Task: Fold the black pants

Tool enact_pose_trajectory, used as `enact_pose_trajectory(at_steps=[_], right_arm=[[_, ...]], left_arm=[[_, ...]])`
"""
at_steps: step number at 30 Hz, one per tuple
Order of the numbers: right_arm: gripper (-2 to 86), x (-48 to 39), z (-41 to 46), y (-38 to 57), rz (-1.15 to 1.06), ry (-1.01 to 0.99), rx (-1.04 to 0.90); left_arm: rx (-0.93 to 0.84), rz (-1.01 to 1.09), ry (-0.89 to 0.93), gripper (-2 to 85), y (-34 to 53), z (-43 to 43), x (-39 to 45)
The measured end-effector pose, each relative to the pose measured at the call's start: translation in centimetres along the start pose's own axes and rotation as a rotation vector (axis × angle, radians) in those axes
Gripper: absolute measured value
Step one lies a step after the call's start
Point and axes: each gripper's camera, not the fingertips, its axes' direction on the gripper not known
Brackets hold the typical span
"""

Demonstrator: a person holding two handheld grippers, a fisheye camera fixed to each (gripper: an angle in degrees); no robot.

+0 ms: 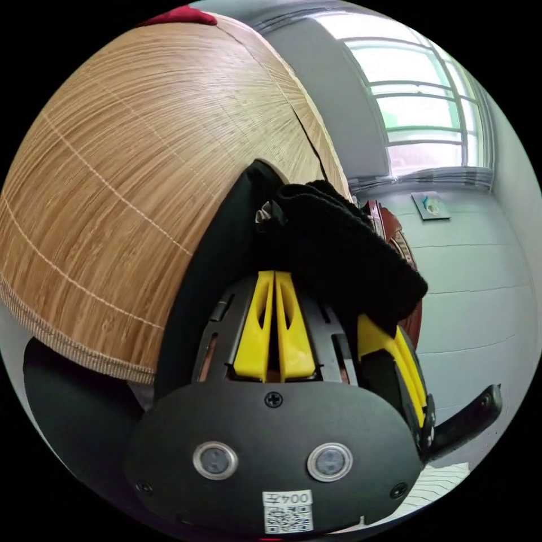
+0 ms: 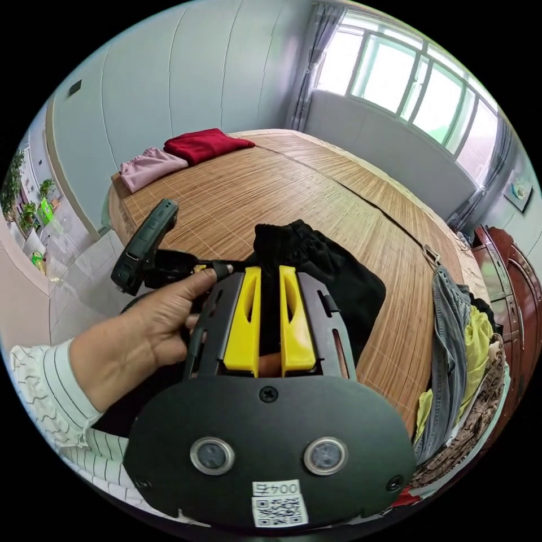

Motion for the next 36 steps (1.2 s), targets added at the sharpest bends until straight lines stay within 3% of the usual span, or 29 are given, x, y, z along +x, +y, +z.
enact_pose_trajectory(at_steps=[3, 5, 10, 14, 18, 20, 22, 24, 27, 31, 36], right_arm=[[8.1, -0.3, 1.8, 0.6, -0.018, -0.13, -0.046], [10.0, 0.4, 0.9, 1.4, 0.026, -0.235, 0.029], [10.5, 5.3, -1.7, 4.8, 0.144, -0.179, 0.143], [9.0, 9.7, 0.7, 9.0, 0.315, -0.163, 0.027], [8.2, 8.7, 3.0, 10.8, 0.255, -0.136, -0.038], [7.9, 7.8, 4.2, 12.3, 0.217, -0.104, -0.03], [7.8, 8.1, 4.0, 12.6, 0.217, -0.104, -0.035], [7.9, 8.8, 2.9, 12.6, 0.255, -0.124, 0.003], [7.3, 8.7, 1.2, 12.7, 0.23, -0.175, 0.081], [9.9, 6.8, 2.2, 10.6, 0.159, -0.23, 0.085], [13.5, 4.7, 4.4, 5.6, 0.066, -0.255, 0.061]], left_arm=[[0.078, -0.027, 0.004, 0.1, -0.2, -4.2, -1.7], [0.119, -0.001, -0.009, 0.1, -0.2, -6.6, -1.9], [0.249, 0.163, -0.08, 0.0, 0.6, -10.6, 1.9], [0.188, 0.311, -0.017, 0.1, 0.9, -6.8, 5.9], [0.079, 0.43, -0.189, 0.1, 1.0, -0.1, 7.9], [0.079, 0.386, -0.271, 0.1, 0.6, 1.1, 6.5], [0.077, 0.283, -0.102, 0.1, 0.0, -0.2, 4.6], [0.124, 0.325, -0.042, 0.1, 0.3, -2.7, 4.8], [0.17, 0.38, -0.098, 0.0, 1.3, -6.9, 4.7], [0.161, 0.303, -0.252, 0.1, 2.7, -9.6, 2.1], [0.095, 0.182, -0.269, 0.1, 2.6, -8.8, -0.3]])
